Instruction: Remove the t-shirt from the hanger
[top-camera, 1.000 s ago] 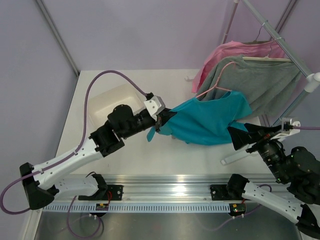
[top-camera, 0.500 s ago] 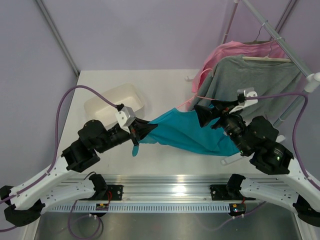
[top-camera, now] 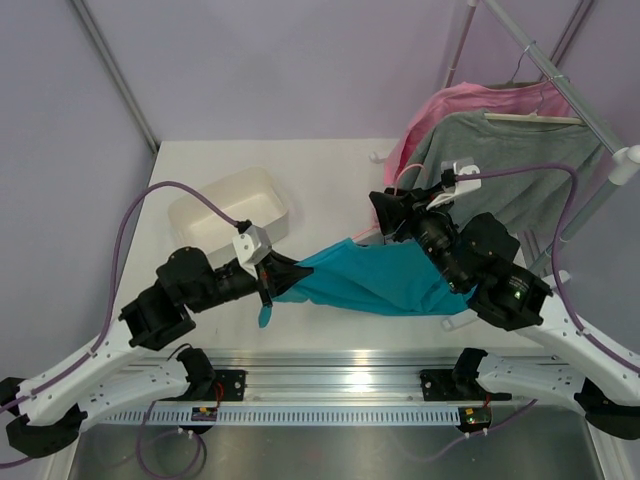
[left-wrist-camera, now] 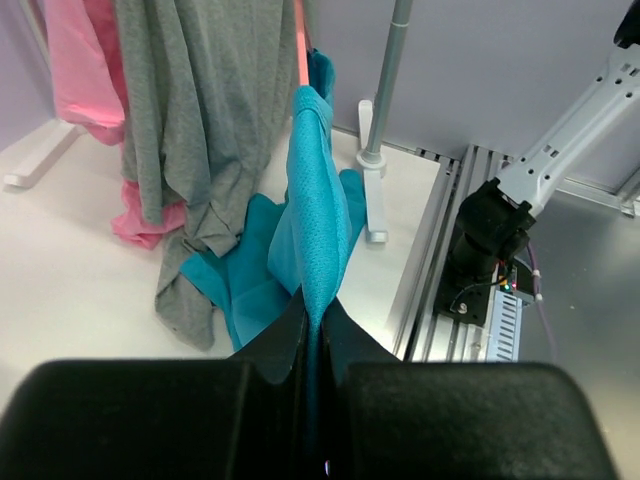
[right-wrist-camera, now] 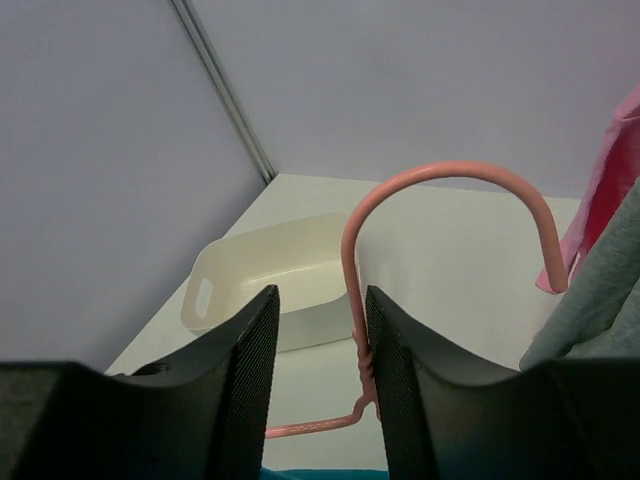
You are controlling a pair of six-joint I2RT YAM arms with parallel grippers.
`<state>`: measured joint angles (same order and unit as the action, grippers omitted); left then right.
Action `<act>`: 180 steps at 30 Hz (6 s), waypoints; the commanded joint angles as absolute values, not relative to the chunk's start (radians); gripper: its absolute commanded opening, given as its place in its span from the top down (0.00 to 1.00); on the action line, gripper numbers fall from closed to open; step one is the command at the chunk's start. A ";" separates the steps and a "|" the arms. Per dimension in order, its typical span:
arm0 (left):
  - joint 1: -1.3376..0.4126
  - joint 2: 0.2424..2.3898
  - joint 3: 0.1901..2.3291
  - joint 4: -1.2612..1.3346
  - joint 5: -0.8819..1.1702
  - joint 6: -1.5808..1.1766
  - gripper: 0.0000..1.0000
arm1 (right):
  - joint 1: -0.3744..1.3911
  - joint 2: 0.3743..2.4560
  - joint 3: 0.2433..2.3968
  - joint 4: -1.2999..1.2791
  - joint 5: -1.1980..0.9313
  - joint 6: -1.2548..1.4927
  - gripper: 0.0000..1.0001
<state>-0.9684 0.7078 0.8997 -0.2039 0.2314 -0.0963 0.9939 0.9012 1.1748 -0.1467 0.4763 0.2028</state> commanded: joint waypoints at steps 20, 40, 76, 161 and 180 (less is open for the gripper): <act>-0.968 0.617 0.945 -0.201 0.371 -0.186 0.20 | 1.000 0.828 1.314 -0.278 0.567 0.255 1.00; -0.968 0.528 0.948 -0.276 -0.030 -0.290 1.00 | 1.000 0.747 1.473 -0.448 0.831 0.201 1.00; -0.968 0.436 0.974 -0.751 -0.820 -0.696 1.00 | 1.000 0.585 1.519 -0.479 0.943 0.141 1.00; -0.962 1.008 1.302 -0.476 0.561 -0.089 0.14 | 1.002 0.799 1.284 -0.591 0.238 0.253 1.00; -1.081 1.152 1.341 -0.514 0.368 -0.029 1.00 | 1.002 0.825 1.255 -0.525 0.258 0.296 1.00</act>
<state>-1.0718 1.1603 1.3029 -0.5354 0.4023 -0.0463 1.0050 0.8154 1.2308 -0.5678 0.2668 0.2855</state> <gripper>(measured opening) 0.050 0.057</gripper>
